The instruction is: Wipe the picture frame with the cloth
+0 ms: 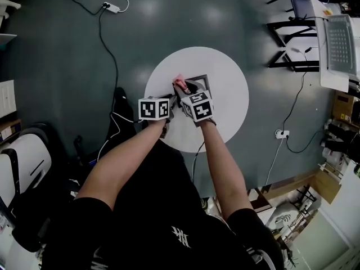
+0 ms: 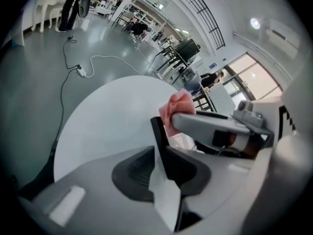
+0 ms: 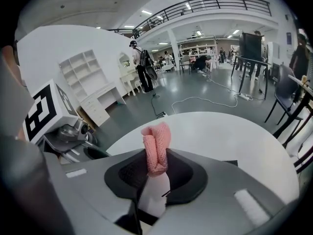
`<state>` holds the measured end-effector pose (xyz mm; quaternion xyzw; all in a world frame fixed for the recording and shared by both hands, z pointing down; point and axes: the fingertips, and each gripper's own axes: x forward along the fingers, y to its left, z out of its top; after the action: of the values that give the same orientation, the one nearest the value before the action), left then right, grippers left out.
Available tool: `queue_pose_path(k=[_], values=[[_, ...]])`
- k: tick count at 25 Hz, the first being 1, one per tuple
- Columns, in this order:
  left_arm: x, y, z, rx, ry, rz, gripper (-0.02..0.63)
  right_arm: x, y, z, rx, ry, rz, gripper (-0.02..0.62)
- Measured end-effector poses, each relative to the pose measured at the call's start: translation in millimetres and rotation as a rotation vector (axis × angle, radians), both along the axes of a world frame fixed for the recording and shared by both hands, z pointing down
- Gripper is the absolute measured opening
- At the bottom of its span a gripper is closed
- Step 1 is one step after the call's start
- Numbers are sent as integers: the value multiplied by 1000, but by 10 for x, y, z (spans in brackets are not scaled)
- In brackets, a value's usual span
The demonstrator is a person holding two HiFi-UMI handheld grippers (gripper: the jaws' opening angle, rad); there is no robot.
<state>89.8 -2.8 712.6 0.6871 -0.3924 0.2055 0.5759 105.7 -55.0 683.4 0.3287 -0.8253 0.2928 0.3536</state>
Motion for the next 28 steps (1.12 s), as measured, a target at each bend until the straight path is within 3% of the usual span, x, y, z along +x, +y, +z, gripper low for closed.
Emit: queue_pose_path(k=[15,28], values=[[133,-2,-32,-10,45,7,89,-44,39,94,-24,-13,1,81],[141,-5,6,0,34,26,77,84,0,133,11,74,-37,84]])
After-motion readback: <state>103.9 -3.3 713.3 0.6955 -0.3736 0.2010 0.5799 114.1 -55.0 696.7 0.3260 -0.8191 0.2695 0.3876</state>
